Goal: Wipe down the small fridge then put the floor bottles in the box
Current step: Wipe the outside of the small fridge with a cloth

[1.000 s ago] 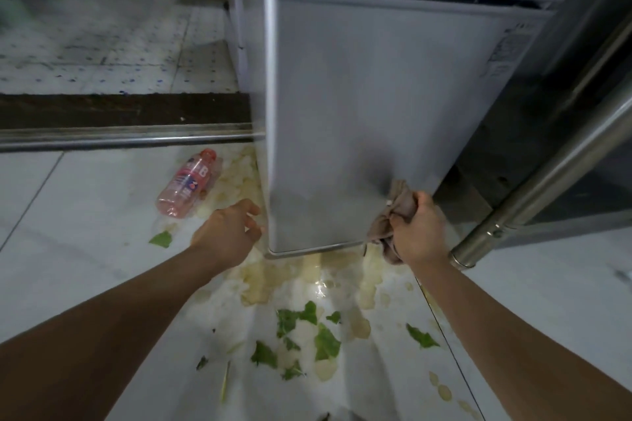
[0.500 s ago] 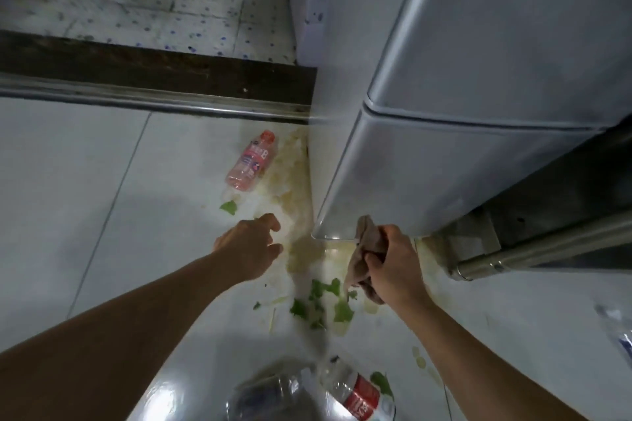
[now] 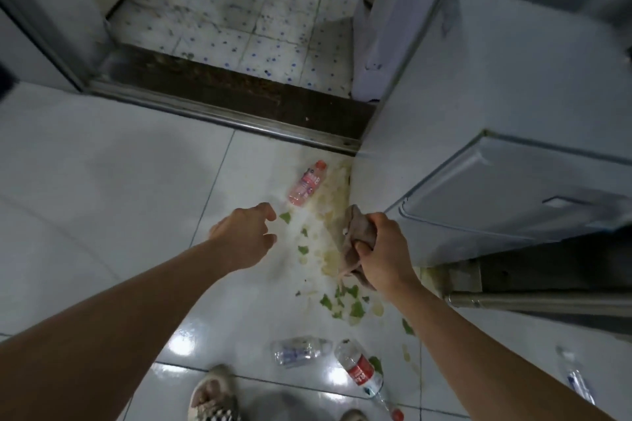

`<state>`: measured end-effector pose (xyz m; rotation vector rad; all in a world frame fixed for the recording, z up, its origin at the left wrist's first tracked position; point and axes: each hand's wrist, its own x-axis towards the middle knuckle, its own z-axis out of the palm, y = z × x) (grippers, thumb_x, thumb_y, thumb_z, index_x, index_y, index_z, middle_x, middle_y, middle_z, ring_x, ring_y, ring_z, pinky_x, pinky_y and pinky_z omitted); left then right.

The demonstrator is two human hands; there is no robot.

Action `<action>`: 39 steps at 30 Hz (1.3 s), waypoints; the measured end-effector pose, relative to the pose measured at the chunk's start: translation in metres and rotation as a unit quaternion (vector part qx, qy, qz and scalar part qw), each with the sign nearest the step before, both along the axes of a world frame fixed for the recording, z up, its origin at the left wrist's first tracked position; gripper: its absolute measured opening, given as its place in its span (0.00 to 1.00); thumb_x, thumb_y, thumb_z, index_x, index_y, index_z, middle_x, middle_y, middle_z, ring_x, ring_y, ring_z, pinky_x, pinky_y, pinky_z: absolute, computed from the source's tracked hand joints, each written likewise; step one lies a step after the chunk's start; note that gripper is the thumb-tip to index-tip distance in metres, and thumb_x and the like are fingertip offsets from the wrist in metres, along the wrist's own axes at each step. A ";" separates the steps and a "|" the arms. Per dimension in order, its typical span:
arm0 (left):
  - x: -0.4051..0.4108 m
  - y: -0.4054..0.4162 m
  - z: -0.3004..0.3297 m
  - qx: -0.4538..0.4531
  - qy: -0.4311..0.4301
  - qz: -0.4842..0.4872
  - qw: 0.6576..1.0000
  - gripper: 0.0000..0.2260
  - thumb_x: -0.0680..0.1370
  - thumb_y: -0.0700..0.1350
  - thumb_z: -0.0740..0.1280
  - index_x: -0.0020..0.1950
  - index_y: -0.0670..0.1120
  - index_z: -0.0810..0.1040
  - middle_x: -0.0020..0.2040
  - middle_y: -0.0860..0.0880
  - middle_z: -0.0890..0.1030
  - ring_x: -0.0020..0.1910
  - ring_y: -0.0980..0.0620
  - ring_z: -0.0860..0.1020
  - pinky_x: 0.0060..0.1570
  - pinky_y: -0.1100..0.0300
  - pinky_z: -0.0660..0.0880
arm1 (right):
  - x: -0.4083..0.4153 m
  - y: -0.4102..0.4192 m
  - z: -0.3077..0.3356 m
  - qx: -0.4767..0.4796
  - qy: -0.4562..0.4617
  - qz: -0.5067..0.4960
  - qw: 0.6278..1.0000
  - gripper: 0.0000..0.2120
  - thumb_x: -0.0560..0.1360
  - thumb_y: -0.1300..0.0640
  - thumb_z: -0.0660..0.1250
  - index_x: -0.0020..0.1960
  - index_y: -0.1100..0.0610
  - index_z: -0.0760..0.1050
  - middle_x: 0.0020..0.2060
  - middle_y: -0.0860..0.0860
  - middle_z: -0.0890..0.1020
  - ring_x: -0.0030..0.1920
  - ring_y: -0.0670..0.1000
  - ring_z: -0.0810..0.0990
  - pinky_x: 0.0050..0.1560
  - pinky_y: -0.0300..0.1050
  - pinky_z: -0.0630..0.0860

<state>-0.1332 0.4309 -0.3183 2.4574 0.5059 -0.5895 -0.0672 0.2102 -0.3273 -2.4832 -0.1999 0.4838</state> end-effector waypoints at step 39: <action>0.370 0.006 0.209 -0.019 -0.070 -0.408 0.910 0.16 0.76 0.45 0.66 0.63 0.46 0.70 0.56 0.45 0.77 0.52 0.47 0.77 0.54 0.48 0.75 | 0.210 0.010 0.215 -0.004 -0.149 -0.348 0.925 0.16 0.71 0.65 0.68 0.57 0.57 0.72 0.51 0.55 0.76 0.48 0.50 0.74 0.48 0.38 0.68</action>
